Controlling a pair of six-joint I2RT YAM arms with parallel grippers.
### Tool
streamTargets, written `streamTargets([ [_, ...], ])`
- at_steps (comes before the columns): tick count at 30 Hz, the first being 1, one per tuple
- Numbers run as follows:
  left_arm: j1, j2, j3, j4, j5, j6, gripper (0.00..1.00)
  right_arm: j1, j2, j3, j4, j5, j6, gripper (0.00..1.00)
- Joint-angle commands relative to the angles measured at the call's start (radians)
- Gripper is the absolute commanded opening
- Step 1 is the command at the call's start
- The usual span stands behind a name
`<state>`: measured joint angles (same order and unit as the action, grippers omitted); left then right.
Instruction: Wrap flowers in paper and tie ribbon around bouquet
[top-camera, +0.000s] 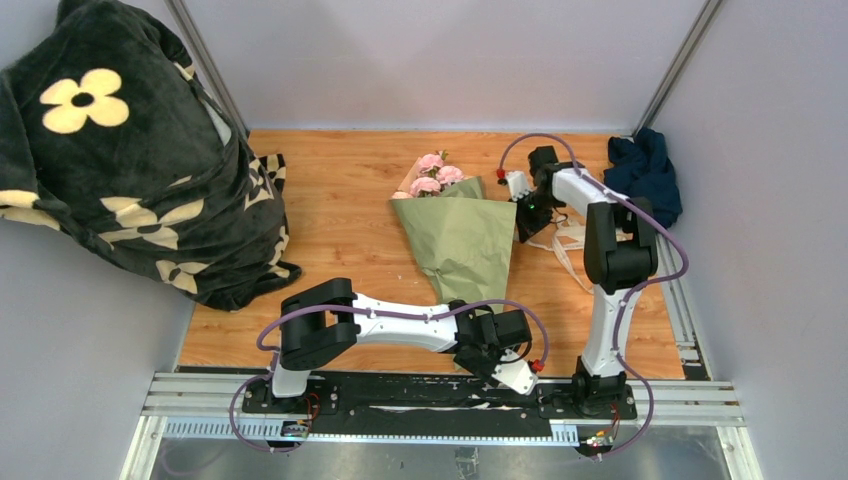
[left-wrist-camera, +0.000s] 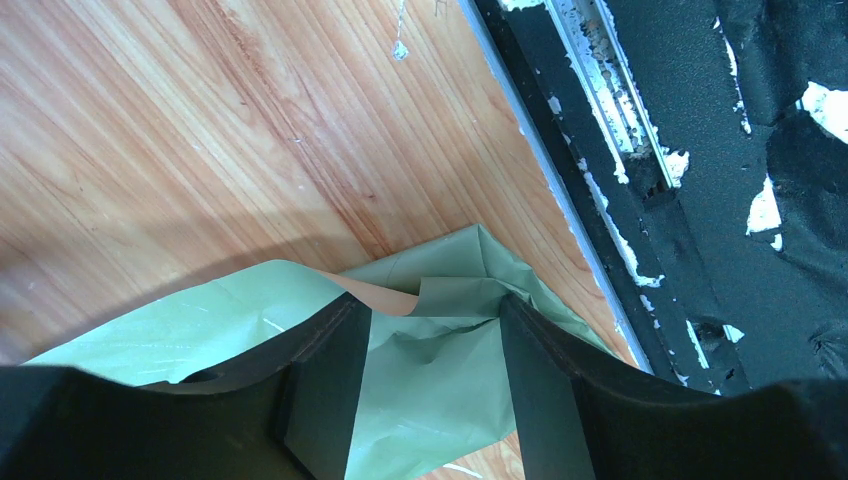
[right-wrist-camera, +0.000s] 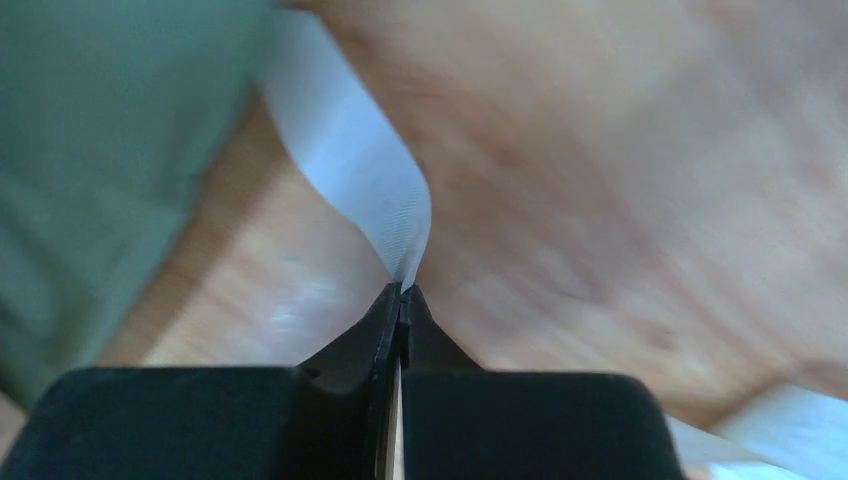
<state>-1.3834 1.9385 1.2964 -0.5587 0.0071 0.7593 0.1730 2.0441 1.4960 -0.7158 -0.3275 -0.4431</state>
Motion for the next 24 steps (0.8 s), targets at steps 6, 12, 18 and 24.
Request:
streamTargets([
  [6,0.004,0.116,-0.088,-0.114,0.035,0.000,0.60,0.085,-0.142,-0.195,-0.040,0.155,0.321,0.46],
  [12,0.004,0.117,-0.087,-0.115,0.034,0.000,0.60,0.048,-0.483,-0.322,0.040,0.271,0.543,0.52],
  [18,0.004,0.119,-0.078,-0.117,0.038,0.000,0.60,0.049,-0.838,-0.681,0.376,0.023,0.795,0.59],
  [24,0.004,0.124,-0.077,-0.119,0.038,-0.001,0.60,0.108,-0.899,-0.989,0.853,-0.203,1.029,0.79],
])
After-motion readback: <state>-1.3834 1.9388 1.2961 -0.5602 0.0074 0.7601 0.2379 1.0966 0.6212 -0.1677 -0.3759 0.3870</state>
